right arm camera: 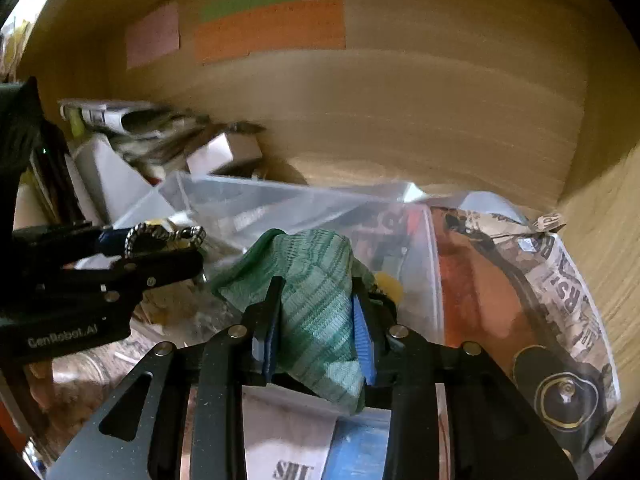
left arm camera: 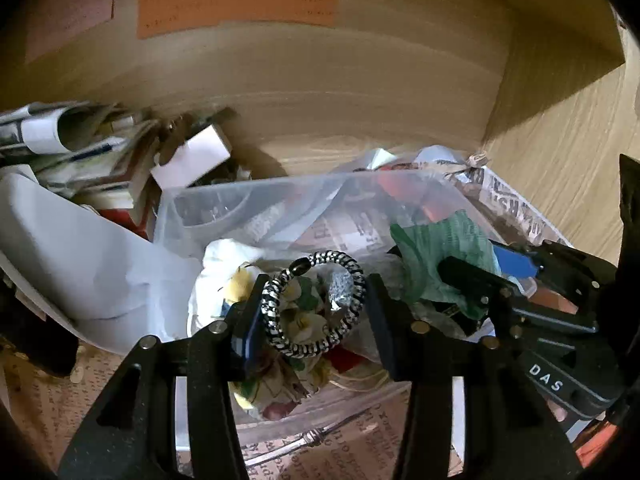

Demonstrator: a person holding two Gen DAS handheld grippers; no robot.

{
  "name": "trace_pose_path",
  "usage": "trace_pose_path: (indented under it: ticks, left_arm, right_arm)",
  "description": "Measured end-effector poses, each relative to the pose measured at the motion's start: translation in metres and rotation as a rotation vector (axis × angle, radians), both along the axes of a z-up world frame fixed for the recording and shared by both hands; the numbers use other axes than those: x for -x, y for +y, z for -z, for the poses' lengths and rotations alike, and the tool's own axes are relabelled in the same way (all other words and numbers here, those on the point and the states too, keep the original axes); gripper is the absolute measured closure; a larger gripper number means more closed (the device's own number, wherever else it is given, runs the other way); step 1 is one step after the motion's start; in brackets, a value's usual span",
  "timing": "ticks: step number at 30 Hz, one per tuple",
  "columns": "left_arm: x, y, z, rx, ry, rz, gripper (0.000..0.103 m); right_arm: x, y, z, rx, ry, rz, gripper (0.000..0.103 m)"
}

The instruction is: Organize soft objects

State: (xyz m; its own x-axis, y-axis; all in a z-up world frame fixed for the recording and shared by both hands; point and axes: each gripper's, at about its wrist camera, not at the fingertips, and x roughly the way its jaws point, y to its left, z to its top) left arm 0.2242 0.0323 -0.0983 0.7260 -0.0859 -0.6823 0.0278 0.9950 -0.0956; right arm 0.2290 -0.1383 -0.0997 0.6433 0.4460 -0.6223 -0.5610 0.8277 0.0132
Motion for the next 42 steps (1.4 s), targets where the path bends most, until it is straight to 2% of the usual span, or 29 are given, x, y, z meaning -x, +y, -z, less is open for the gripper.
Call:
trace_pose_path:
  ticks: [4,8,13,19,22,29,33,37,42]
  left_arm:
    - [0.0,0.001,0.001,0.003,-0.004,-0.001,0.041]
    - [0.003,0.004,-0.003,0.013,-0.013,-0.003,0.039]
    - [0.017,0.009,-0.019,0.032,-0.061,-0.012,0.035]
    - [0.049,0.013,-0.052,0.047,-0.169,-0.018,0.035]
    - [0.068,0.013,-0.069,0.046,-0.228,-0.022,0.035]
    - [0.116,0.005,-0.104,0.027,-0.358,-0.006,0.032]
    - [0.142,-0.002,-0.116,0.01,-0.426,-0.004,0.021]
    - [0.161,-0.01,-0.122,-0.007,-0.468,-0.014,0.009]
    - [0.181,-0.015,-0.125,-0.021,-0.498,-0.033,0.002]
  right_arm:
    - [0.001,0.002,-0.001,0.017,-0.003,-0.003,0.067]
    - [0.003,-0.001,-0.005,0.01,-0.014,0.004,0.056]
    - [0.014,-0.01,-0.023,-0.023,-0.062,0.012,0.051]
    - [0.04,-0.024,-0.056,-0.089,-0.156,0.014,0.047]
    - [0.058,-0.032,-0.076,-0.13,-0.218,0.017,0.041]
    - [0.097,-0.049,-0.107,-0.226,-0.311,0.006,0.035]
    - [0.116,-0.054,-0.117,-0.251,-0.355,0.01,0.023]
    - [0.131,-0.058,-0.12,-0.268,-0.366,0.004,0.021]
    - [0.146,-0.062,-0.123,-0.278,-0.379,-0.001,0.014]
